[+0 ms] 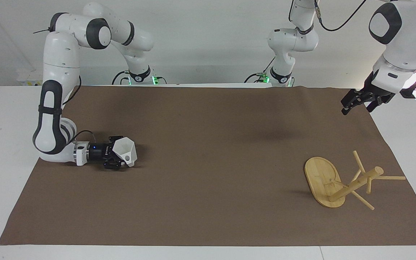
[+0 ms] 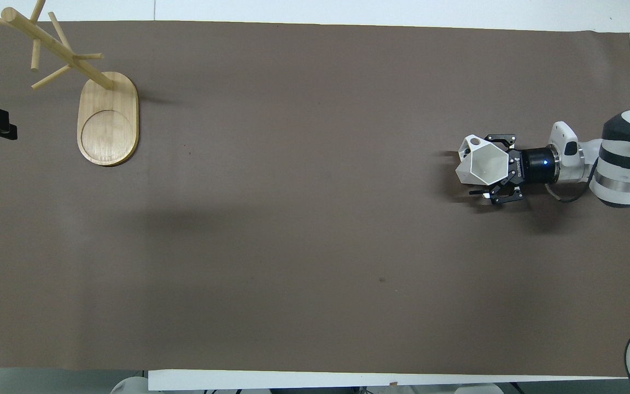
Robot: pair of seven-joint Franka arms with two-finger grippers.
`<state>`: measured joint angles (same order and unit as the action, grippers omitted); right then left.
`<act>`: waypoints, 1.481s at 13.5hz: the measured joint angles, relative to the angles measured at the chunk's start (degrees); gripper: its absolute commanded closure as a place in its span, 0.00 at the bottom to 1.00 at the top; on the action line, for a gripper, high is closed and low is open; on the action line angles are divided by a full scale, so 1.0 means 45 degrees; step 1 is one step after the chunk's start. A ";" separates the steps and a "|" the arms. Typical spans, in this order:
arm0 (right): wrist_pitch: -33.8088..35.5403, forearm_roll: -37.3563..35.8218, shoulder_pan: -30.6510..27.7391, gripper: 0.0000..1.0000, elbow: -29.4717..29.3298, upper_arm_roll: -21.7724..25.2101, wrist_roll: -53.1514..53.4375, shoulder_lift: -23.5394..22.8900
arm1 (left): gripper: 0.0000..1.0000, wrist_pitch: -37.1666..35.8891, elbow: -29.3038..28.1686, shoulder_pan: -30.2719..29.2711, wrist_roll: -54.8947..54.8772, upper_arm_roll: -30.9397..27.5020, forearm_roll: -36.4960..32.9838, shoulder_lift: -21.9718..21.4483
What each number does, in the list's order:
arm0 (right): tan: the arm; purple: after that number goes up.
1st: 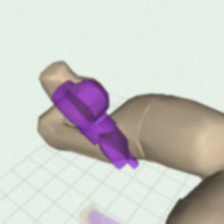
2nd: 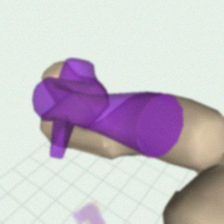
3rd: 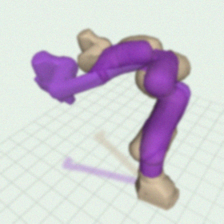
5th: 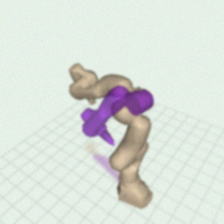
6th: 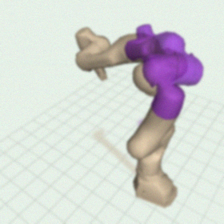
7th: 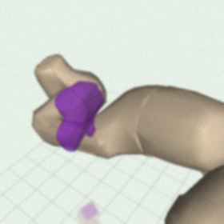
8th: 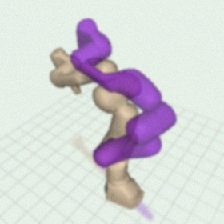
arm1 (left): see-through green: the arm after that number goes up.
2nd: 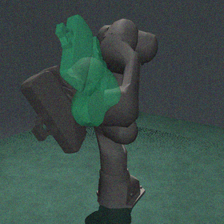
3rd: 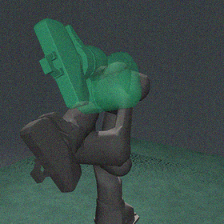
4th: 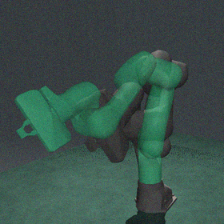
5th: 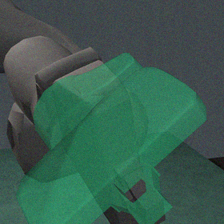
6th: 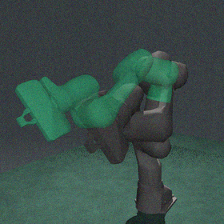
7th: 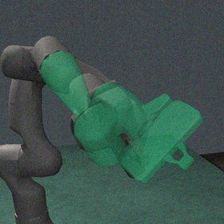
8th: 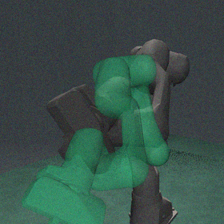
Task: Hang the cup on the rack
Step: 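Carry the mug toward center while the left gripper reaches toward it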
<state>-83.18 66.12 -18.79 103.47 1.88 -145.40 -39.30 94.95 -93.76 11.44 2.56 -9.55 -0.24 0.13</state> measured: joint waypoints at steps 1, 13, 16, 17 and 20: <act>0.0000 0.0001 0.0010 0.11 0.0031 0.0000 0.0000 0.0001 | 0.00 0.0000 0.0000 0.0000 0.0000 0.0000 0.0000 0.0000; -0.2172 0.1803 0.2814 0.70 0.0115 -0.0032 0.3014 0.1967 | 0.00 0.0438 -0.0217 0.1058 0.0855 0.0325 0.0007 -0.0069; -0.4060 0.4182 0.4900 0.70 0.0286 -0.0047 0.3720 0.2033 | 0.00 0.2220 -0.0543 0.3571 0.5537 0.0446 -0.0004 0.0121; -0.4740 0.4910 0.5568 0.69 0.0344 -0.0053 0.3854 0.2029 | 0.00 0.2614 -0.0439 0.4378 0.7103 0.0476 -0.0004 0.0383; -0.6363 0.6586 0.7287 0.69 0.0377 -0.0061 0.3939 0.2027 | 0.00 0.2983 0.1238 0.5999 1.0186 0.0509 0.0007 0.2215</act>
<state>-111.82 95.75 14.00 105.16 1.61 -127.68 -30.18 108.38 -88.19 38.44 48.40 -7.26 -0.21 10.10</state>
